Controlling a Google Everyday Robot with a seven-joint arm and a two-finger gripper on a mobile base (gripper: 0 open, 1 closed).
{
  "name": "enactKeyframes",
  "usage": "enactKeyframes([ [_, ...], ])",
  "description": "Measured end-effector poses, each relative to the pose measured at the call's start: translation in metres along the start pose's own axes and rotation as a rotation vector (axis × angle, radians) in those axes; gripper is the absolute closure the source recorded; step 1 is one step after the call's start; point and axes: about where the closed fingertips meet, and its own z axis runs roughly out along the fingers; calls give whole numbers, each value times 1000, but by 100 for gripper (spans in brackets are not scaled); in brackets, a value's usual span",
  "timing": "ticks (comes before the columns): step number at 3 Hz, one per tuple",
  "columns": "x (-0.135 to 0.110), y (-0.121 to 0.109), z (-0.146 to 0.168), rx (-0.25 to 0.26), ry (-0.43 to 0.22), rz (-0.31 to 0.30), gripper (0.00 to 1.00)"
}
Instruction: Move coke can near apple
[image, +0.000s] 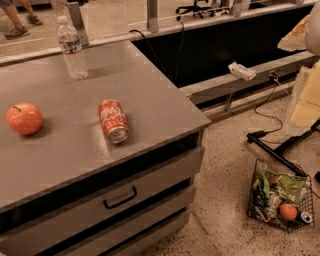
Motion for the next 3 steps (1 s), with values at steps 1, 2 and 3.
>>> enactKeyframes([
  [1, 0, 0, 0, 0, 0, 0, 0],
  [2, -6, -6, 2, 15, -8, -17, 0],
  [3, -31, -21, 20, -43, -29, -152, 0],
])
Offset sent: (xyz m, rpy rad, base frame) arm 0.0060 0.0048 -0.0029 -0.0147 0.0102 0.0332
